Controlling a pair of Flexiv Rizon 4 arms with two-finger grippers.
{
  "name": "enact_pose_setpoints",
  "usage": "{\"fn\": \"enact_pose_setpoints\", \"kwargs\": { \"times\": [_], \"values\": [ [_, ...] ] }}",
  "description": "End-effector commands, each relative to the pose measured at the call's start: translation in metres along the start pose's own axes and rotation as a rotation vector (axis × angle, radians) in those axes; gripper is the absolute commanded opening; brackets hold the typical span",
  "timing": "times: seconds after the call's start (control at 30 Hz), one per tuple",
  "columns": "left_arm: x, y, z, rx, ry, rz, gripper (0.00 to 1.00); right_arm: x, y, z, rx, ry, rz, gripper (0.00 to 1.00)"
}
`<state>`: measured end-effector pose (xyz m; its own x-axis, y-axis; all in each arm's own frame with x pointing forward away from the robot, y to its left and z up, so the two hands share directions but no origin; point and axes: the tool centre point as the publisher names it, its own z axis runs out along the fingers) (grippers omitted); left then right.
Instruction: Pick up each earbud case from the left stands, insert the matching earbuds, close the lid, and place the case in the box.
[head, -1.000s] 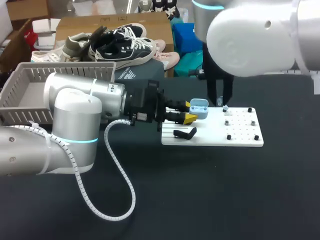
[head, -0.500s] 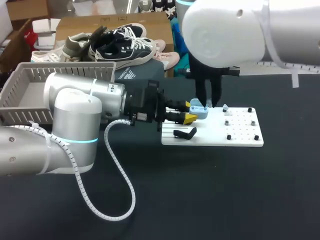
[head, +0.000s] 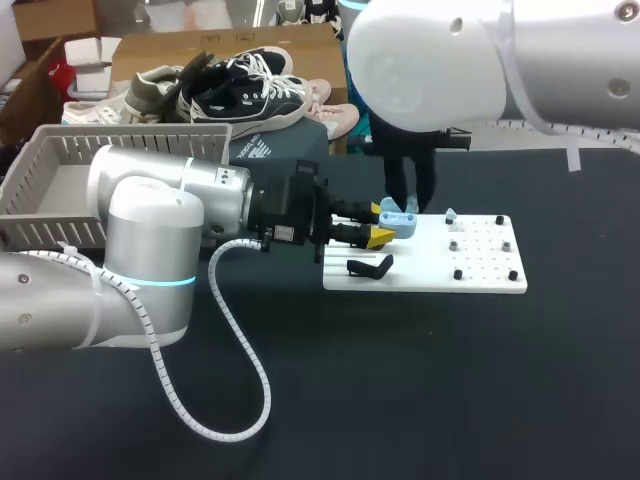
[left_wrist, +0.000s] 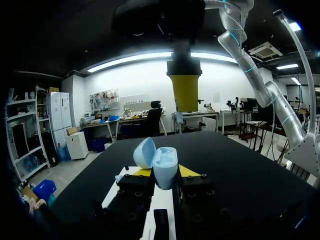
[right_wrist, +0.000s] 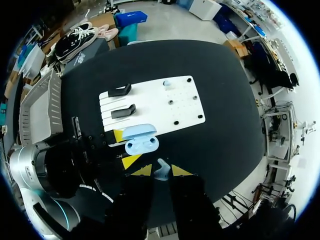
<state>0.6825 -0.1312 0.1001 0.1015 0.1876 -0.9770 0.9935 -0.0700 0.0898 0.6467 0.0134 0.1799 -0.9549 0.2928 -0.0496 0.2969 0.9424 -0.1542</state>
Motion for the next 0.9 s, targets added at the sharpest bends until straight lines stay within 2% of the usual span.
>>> {"fn": "enact_pose_setpoints", "kwargs": {
  "times": [0.03, 0.1, 0.23, 0.3, 0.67, 0.9],
  "values": [
    [0.0, -0.001, 0.0, -0.005, -0.001, 0.001, 0.0, 0.0, 0.001, 0.003, -0.023, 0.034, 0.06, 0.0],
    [0.0, -0.001, 0.0, -0.005, -0.001, 0.001, 0.0, -0.002, 0.003, 0.005, -0.04, 0.054, 0.142, 0.0],
    [0.0, -0.001, 0.0, -0.005, -0.001, 0.001, 0.0, -0.006, 0.005, 0.006, -0.072, 0.072, 0.226, 0.0],
    [0.0, -0.001, 0.0, -0.005, -0.001, 0.001, 0.0, -0.007, 0.005, 0.008, -0.107, 0.079, 0.225, 0.0],
    [0.0, -0.001, 0.0, -0.005, -0.001, 0.001, 0.0, -0.01, 0.006, 0.014, -0.134, 0.031, 0.235, 0.0],
    [0.0, -0.001, 0.0, -0.005, -0.001, 0.001, 0.0, -0.005, 0.007, 0.015, -0.097, -0.044, 0.192, 0.0]
  ]
}}
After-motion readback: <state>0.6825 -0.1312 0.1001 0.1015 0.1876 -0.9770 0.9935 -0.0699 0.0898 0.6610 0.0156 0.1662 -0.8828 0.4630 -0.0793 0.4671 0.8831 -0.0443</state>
